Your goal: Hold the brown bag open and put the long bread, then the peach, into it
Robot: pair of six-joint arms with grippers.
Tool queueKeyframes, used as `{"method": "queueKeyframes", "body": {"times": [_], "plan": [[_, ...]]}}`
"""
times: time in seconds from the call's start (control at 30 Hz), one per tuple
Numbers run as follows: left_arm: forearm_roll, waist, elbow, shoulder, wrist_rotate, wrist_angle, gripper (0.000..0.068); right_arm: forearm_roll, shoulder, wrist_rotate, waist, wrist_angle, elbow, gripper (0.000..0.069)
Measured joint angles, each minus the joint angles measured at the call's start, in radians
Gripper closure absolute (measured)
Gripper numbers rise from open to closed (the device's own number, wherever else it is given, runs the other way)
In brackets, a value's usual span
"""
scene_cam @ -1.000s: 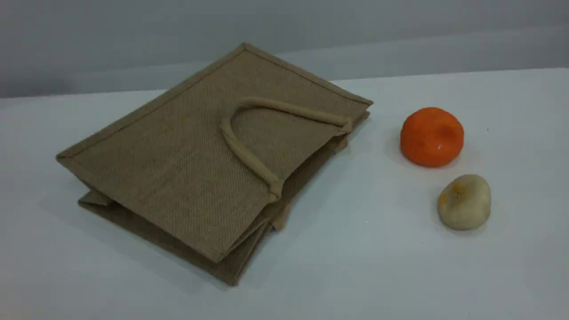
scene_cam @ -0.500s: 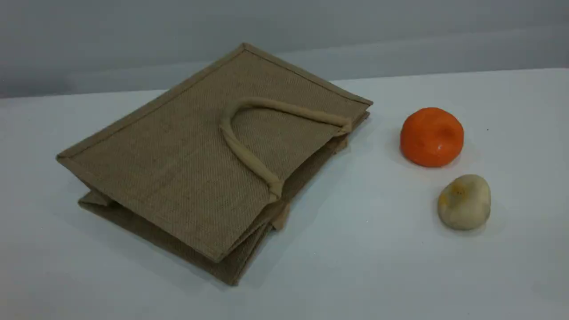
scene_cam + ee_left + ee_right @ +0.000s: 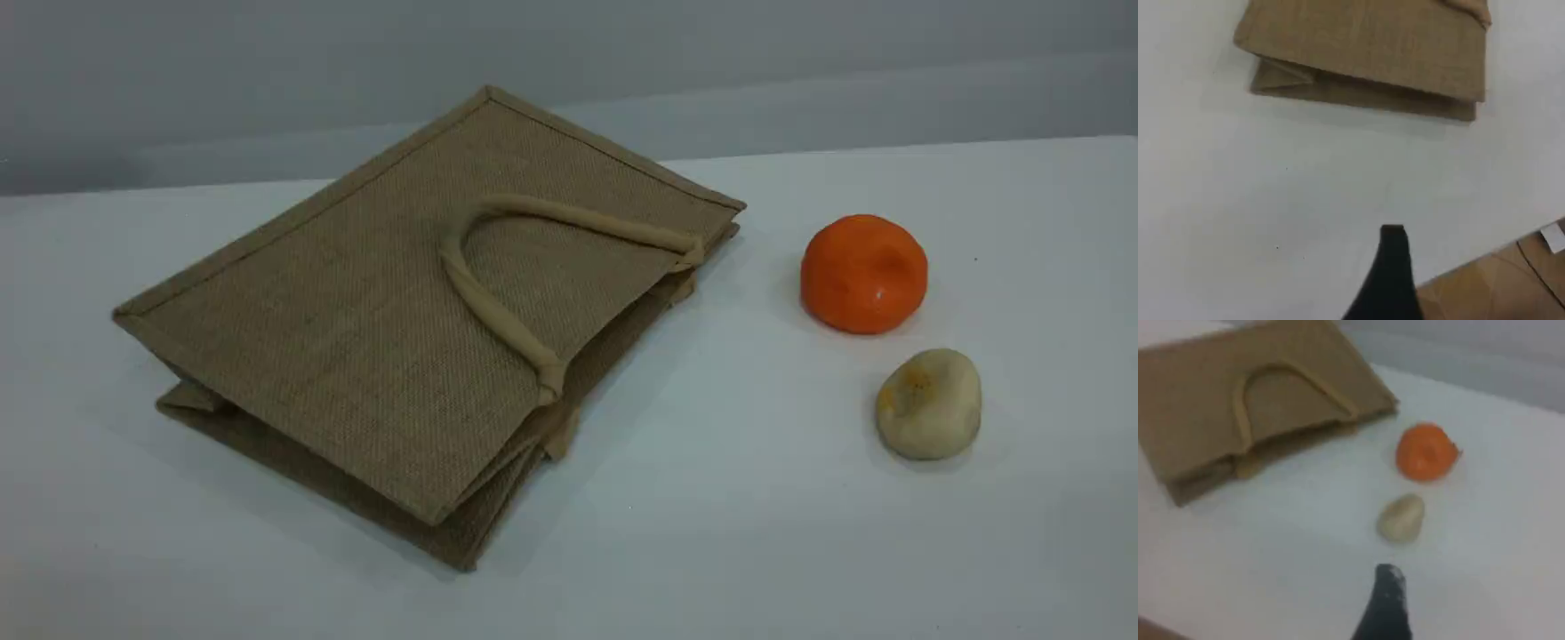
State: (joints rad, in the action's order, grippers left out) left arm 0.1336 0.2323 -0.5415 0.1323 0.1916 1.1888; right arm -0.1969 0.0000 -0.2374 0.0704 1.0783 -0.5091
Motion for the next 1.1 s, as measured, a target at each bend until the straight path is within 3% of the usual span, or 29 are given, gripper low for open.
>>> {"method": "queueKeyframes", "body": {"times": [0.57,1.1], "plan": [[-0.007,0.0,0.035,-0.003,-0.014,-0.101,0.0095,0.079,0.0,0.105,0.0,-0.011,0.001,0.0143],[-0.011,0.0,0.035,-0.004,-0.017,-0.103,0.0095,0.077,0.0,0.103,0.0,-0.011,0.001,0.0143]]}}
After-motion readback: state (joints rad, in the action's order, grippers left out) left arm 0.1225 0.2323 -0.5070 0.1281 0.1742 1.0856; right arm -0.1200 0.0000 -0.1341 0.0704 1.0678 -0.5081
